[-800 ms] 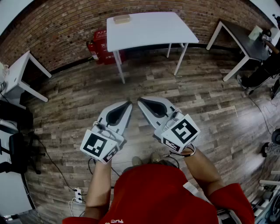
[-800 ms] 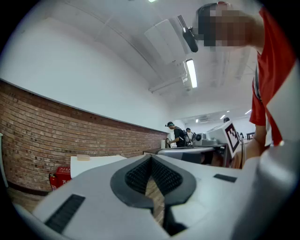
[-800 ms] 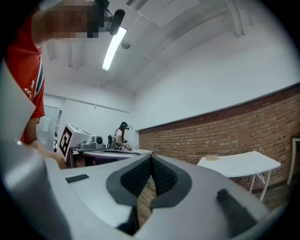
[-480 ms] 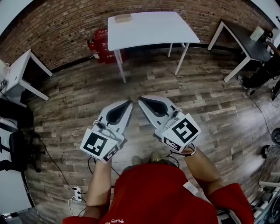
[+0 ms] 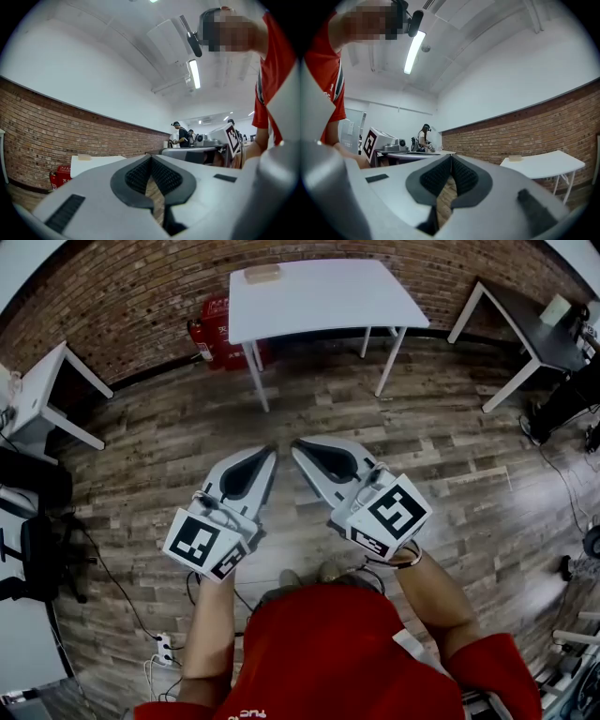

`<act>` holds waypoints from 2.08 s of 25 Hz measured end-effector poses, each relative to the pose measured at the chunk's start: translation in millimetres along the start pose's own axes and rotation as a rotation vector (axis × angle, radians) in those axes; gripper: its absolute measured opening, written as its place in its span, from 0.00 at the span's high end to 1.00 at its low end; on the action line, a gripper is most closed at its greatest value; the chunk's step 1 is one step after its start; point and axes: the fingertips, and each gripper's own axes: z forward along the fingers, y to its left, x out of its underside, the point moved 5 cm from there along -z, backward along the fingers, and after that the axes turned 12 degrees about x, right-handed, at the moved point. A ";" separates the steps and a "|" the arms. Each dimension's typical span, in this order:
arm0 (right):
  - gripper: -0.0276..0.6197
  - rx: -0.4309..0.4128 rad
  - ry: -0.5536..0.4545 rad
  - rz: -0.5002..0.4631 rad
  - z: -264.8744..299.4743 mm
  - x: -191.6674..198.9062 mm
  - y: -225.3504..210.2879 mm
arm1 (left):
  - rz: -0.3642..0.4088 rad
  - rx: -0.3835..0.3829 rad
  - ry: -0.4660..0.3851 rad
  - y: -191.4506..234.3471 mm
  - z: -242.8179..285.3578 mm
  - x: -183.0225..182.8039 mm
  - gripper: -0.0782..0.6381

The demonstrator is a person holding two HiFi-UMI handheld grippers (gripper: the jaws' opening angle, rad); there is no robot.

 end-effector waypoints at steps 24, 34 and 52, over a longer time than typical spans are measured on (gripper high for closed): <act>0.91 -0.024 0.009 -0.029 99.0 16.6 -119.2 | 0.034 -0.073 -0.011 127.5 75.3 4.7 0.87; 0.91 0.019 -0.004 -0.012 252.2 13.8 -178.4 | 0.034 -0.013 0.000 293.7 103.2 -3.8 0.87; 0.91 0.069 0.024 -0.022 408.7 24.3 -285.5 | -0.008 0.024 -0.015 481.4 160.2 0.5 0.87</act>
